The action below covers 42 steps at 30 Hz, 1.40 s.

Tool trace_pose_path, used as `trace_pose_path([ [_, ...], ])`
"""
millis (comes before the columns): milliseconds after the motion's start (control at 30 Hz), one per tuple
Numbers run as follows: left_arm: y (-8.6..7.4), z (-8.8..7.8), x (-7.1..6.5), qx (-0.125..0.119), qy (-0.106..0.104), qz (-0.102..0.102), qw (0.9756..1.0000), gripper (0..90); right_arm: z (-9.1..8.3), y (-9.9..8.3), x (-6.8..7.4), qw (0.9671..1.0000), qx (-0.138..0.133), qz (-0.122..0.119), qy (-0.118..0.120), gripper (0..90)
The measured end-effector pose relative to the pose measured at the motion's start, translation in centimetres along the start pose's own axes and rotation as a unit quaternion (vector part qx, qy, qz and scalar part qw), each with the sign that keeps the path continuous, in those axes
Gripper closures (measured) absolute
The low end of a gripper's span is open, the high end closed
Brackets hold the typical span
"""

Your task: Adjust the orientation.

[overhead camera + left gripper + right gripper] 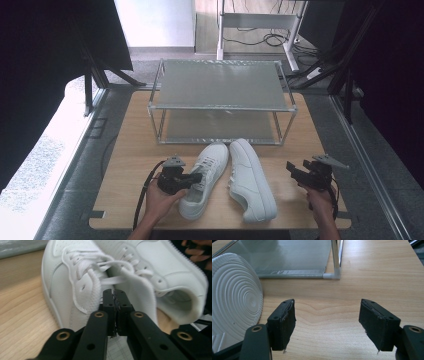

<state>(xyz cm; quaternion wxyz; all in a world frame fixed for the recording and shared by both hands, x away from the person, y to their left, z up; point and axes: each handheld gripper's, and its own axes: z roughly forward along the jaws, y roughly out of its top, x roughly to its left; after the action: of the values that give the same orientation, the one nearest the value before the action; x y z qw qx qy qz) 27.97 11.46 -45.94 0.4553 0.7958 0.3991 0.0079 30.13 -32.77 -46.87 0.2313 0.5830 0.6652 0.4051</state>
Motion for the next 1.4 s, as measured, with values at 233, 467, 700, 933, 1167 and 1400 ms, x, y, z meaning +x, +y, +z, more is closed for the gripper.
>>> trace_pose_path([
  [233, 1.1, -1.7, -0.9, -0.029, -0.023, 0.019, 0.9991, 72.4, -0.4, 0.3, 0.3, 0.9999, -0.014, -0.008, 0.0, 31.1],
  [467, 3.2, -5.3, -0.5, -0.099, 0.032, 0.05, 0.9933, 55.1, -1.0, 0.8, 0.7, 0.9996, -0.023, -0.012, 0.01, 34.3],
  [700, 2.3, -6.0, 2.1, -0.109, 0.099, 0.012, 0.989, 45.1, -1.6, 1.4, 1.5, 0.9988, -0.03, -0.032, 0.024, 39.3],
  [933, 1.1, -6.2, 3.0, -0.122, 0.095, -0.008, 0.988, 37.1, -1.8, 1.8, 2.2, 0.9963, -0.025, -0.055, 0.06, 50.3],
  [1167, 0.9, -6.1, 3.2, -0.117, 0.095, -0.01, 0.9885, 35.1, -2.5, 2.5, 4.0, 0.9907, -0.032, -0.092, 0.094, 67.2],
  [1400, 0.7, -6.2, 3.3, -0.125, 0.086, -0.021, 0.9882, 35.1, -2.6, 2.3, 7.3, 0.9828, -0.022, -0.136, 0.124, 82.3],
])
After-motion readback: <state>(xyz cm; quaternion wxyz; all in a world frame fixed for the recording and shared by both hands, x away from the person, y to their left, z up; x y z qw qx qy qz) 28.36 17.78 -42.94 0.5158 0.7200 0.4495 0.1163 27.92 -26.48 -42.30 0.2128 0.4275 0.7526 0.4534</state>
